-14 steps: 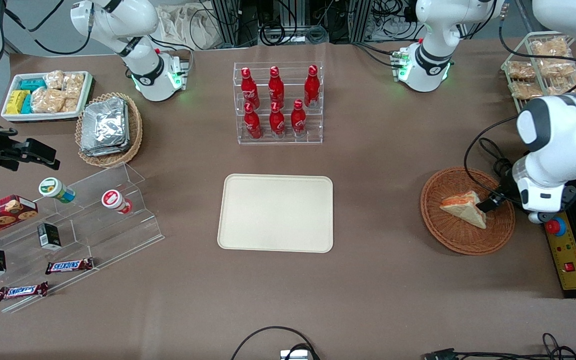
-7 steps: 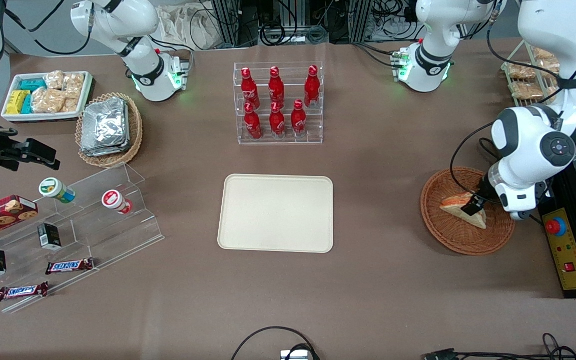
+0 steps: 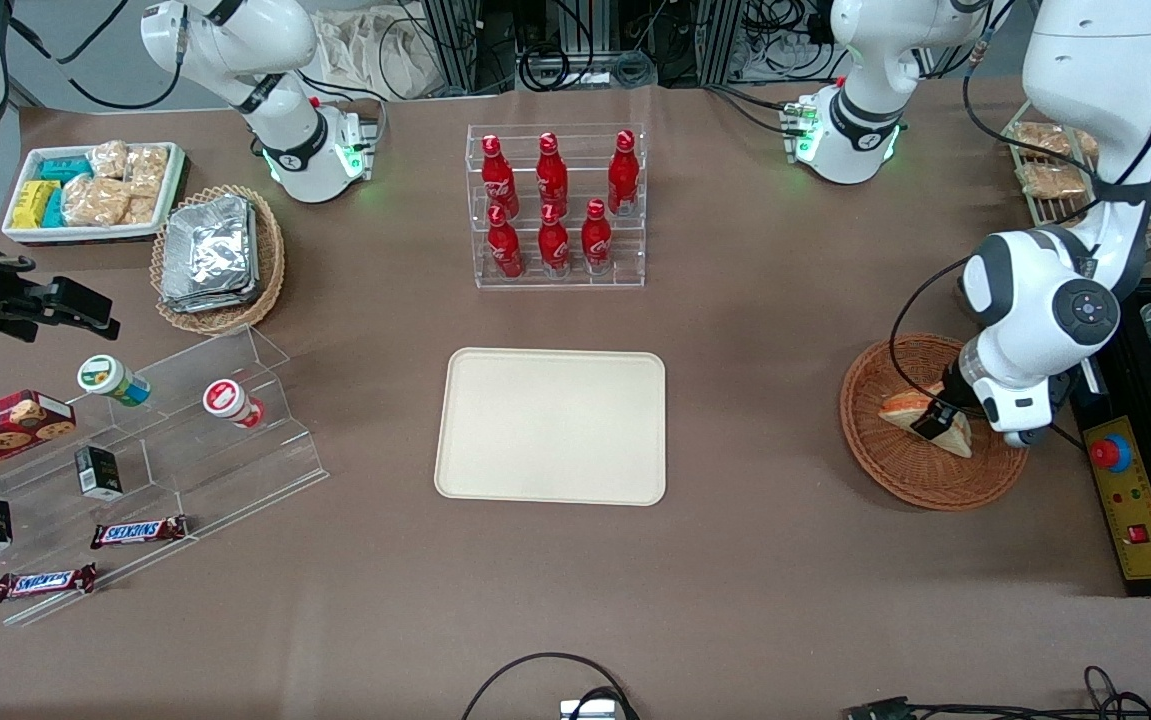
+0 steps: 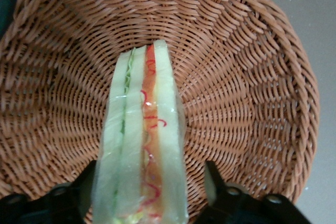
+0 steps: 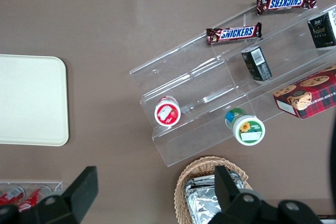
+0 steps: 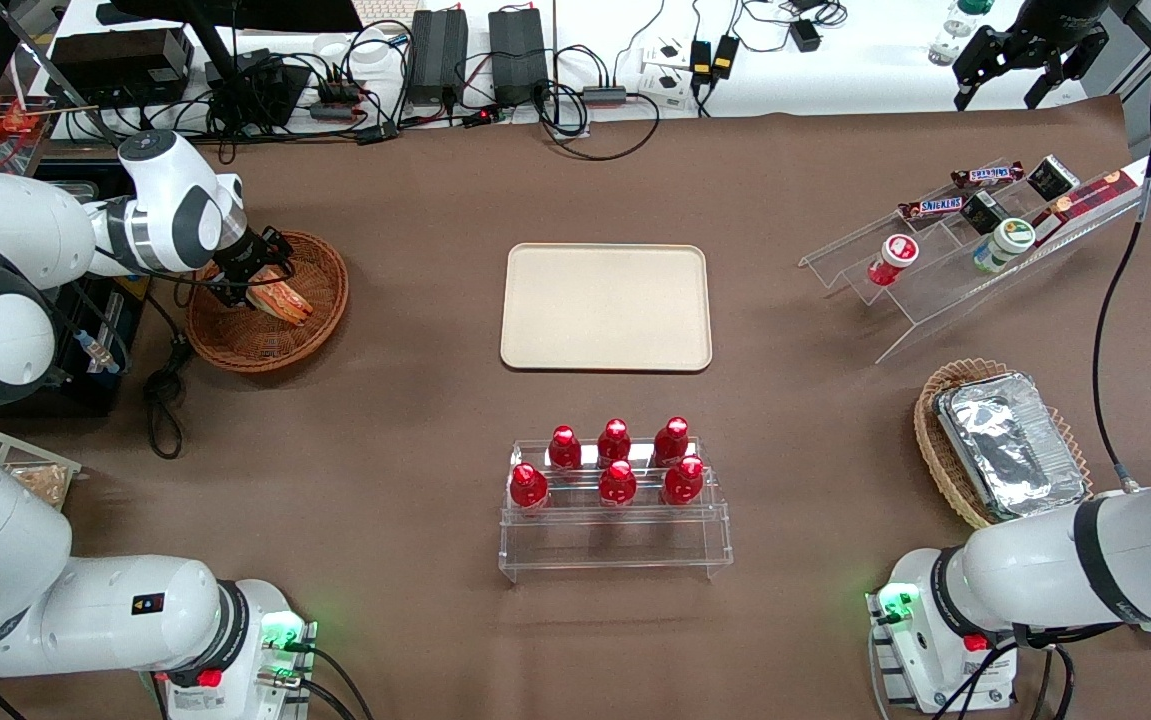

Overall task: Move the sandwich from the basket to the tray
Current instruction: 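Close the left gripper on the sandwich and lift it from the basket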

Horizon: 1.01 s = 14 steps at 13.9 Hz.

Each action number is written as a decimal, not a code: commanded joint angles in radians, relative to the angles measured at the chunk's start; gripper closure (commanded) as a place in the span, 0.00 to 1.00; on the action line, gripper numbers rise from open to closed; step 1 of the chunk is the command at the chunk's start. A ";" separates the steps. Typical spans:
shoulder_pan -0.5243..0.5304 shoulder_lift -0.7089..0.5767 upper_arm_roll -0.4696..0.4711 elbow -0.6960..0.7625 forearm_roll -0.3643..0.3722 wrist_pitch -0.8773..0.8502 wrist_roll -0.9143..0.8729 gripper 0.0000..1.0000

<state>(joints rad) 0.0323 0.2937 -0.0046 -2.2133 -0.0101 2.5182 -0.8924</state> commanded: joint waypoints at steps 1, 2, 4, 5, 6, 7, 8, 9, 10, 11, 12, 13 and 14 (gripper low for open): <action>-0.005 -0.005 -0.015 0.012 -0.010 0.014 -0.042 1.00; -0.005 -0.014 -0.015 0.015 -0.010 0.013 -0.039 1.00; -0.005 -0.027 -0.017 0.044 -0.008 -0.013 -0.033 1.00; -0.005 -0.028 -0.021 0.075 -0.002 -0.065 -0.033 1.00; -0.005 -0.033 -0.046 0.125 0.001 -0.143 -0.028 1.00; -0.005 -0.033 -0.055 0.186 0.004 -0.241 -0.025 1.00; -0.005 -0.030 -0.070 0.258 0.006 -0.344 -0.020 1.00; -0.005 -0.024 -0.096 0.332 0.009 -0.437 -0.017 1.00; -0.005 -0.016 -0.113 0.403 0.007 -0.517 -0.008 1.00; -0.005 -0.011 -0.133 0.467 0.006 -0.585 0.003 1.00; -0.003 -0.004 -0.168 0.525 0.006 -0.640 0.030 1.00; -0.005 0.004 -0.208 0.567 0.007 -0.668 0.082 1.00; -0.005 0.010 -0.256 0.598 0.007 -0.670 0.160 1.00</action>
<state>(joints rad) 0.0271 0.2679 -0.1914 -1.7066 -0.0087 1.8937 -0.8283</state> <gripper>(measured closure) 0.797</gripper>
